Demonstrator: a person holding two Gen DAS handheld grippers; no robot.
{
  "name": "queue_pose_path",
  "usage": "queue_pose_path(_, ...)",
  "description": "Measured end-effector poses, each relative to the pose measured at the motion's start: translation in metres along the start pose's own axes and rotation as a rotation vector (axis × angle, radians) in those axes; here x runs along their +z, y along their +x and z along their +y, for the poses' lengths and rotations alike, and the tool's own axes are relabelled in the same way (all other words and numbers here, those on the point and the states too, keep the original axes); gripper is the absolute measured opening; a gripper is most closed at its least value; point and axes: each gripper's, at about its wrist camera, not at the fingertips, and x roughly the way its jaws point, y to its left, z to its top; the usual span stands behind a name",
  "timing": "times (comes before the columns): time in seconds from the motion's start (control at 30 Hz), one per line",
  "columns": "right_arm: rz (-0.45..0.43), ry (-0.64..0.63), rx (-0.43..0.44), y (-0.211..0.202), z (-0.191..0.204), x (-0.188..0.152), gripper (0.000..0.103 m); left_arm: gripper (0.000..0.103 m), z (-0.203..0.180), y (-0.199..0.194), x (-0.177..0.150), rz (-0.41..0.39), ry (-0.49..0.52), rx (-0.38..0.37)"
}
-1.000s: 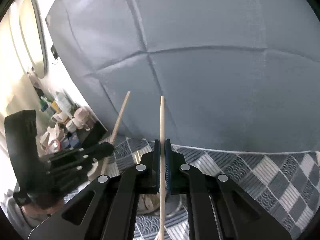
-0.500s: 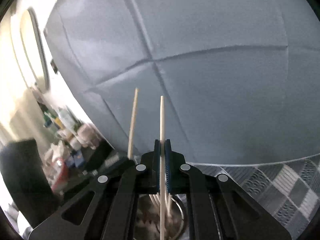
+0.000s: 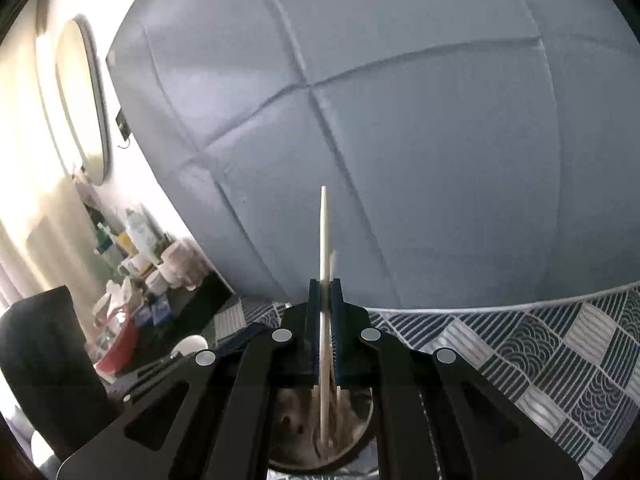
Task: Organize utensils
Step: 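Carry the left tool's chopstick into the holder while the right tool carries its own, then open the left tool over the holder while the right tool releases its chopstick into it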
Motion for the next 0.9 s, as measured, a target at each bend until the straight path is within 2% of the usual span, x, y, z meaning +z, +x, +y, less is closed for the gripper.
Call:
queue_pose_path(0.33, -0.043, 0.048, -0.033, -0.035, -0.009, 0.006, 0.009, 0.005, 0.008, -0.025, 0.004, -0.014, 0.020, 0.047)
queue_pose_path(0.43, -0.045, 0.061, -0.031, -0.043, -0.010, 0.007, 0.009, 0.009, 0.010, -0.034, 0.005, -0.016, 0.015, 0.064)
queue_pose_path(0.47, -0.043, 0.069, -0.027, -0.046, -0.011, 0.006, 0.011, 0.013, 0.010, -0.039, 0.004, -0.015, 0.012, 0.067)
queue_pose_path(0.5, -0.044, 0.081, -0.021, -0.049, -0.012, 0.005, 0.020, 0.018, 0.012, -0.042, 0.003, -0.015, 0.009, 0.074)
queue_pose_path(0.53, -0.043, 0.090, -0.026, -0.051, -0.013, 0.004, 0.032, 0.020, 0.012, -0.045, 0.004, -0.016, 0.006, 0.078)
queue_pose_path(0.67, -0.028, 0.102, -0.053, -0.060, -0.013, -0.001, 0.038, 0.031, 0.017, -0.057, 0.000, 0.004, -0.014, 0.095)
queue_pose_path(0.73, -0.020, 0.110, -0.066, -0.063, -0.013, -0.004, 0.046, 0.035, 0.020, -0.062, -0.003, 0.016, -0.019, 0.100)
queue_pose_path(0.8, -0.011, 0.112, -0.086, -0.067, -0.013, -0.007, 0.057, 0.051, 0.022, -0.067, -0.007, 0.032, -0.024, 0.119)
queue_pose_path(0.83, -0.004, 0.113, -0.094, -0.069, -0.013, -0.010, 0.059, 0.055, 0.023, -0.069, -0.009, 0.034, -0.032, 0.122)
queue_pose_path(0.9, 0.016, 0.120, -0.096, -0.072, -0.014, -0.016, 0.066, 0.071, 0.026, -0.073, -0.016, 0.046, -0.051, 0.141)
